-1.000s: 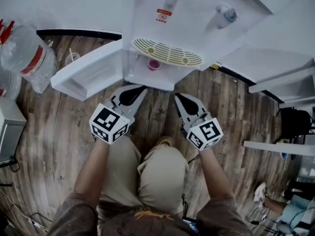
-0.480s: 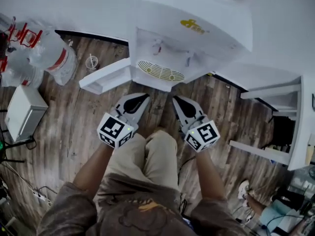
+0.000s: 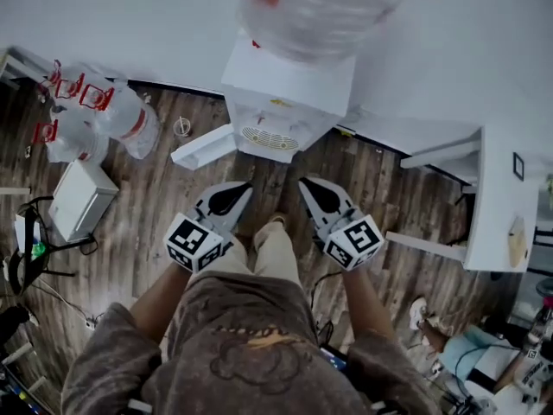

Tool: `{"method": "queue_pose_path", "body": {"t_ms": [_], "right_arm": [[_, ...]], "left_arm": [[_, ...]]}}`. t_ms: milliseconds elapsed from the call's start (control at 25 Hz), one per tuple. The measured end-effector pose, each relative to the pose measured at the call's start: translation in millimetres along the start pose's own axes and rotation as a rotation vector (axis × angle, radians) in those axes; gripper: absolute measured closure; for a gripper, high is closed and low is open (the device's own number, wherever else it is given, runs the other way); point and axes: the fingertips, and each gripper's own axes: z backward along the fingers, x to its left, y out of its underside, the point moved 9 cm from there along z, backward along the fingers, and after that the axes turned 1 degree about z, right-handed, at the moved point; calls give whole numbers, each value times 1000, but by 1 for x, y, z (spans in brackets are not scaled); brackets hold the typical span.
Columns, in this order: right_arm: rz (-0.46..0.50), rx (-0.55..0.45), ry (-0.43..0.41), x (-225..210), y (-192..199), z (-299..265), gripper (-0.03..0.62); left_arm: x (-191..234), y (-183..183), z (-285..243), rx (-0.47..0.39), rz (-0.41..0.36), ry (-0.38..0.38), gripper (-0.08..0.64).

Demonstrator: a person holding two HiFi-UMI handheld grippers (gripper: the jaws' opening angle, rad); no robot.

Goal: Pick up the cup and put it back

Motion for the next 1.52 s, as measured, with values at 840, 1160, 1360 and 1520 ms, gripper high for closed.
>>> {"method": "queue_pose_path", "body": {"t_ms": [840,1160,1360,1520], "right_arm": [[-4,-25,-54,-3,-131,38,588],[1,-41,3,-5,-144,22,588],[29,-67,93,3,-148,15,588],[68,-92,138,3,-156,16,588]], "left_arm": [[-56,-149,2,-115,-43,-129,558],[-36,-168,0,-117,-61,-102,557],[-23,-181,3,-136,-88,-87,557],[-12,-183,8,-157,-117,-113,558]]}}
